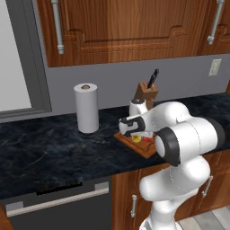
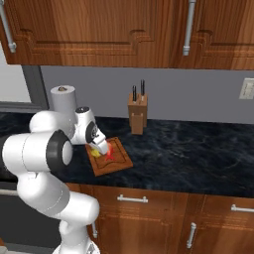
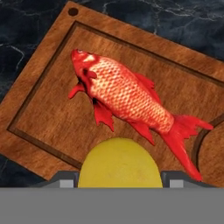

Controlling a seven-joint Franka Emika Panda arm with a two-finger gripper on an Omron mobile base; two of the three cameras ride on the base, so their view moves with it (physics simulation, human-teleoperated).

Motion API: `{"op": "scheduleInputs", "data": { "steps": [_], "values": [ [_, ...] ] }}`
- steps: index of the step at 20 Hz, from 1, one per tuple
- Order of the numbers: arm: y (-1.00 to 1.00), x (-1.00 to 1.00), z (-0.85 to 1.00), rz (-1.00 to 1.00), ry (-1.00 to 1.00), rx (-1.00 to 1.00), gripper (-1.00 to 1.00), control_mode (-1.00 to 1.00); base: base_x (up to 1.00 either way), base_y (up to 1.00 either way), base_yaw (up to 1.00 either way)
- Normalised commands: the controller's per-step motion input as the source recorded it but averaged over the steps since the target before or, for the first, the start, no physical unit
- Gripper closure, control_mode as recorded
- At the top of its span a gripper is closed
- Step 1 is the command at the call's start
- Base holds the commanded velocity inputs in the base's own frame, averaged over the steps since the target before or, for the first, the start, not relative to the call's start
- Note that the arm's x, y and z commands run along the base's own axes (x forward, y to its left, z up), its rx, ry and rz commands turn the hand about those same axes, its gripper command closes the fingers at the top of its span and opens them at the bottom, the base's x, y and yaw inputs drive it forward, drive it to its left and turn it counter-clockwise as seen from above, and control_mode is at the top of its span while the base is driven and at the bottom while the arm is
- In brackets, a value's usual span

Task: Retrieve a lemon from the fridge and place it on the cutting board with the fish.

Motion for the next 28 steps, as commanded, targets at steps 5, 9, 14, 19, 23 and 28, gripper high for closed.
{"op": "scheduleInputs", "data": {
  "steps": [5,9,14,19,23,28],
  "values": [
    [0.0,0.0,-0.13,0.0,0.0,0.0,1.0,-1.0,0.0,0.0,0.0],
    [0.0,0.0,-0.16,0.0,0.0,0.0,1.0,-1.0,0.0,0.0,0.0],
    [0.0,0.0,-0.16,0.0,0.0,0.0,1.0,-1.0,0.0,0.0,0.0],
    [0.0,0.0,-0.13,0.0,0.0,0.0,-1.0,-1.0,0.0,0.0,0.0],
    [0.0,0.0,-0.03,0.0,0.0,0.0,-1.0,-1.0,0.0,0.0,0.0],
    [0.0,0.0,0.0,0.0,0.0,0.0,-1.0,-1.0,0.0,0.0,0.0]
  ]
}}
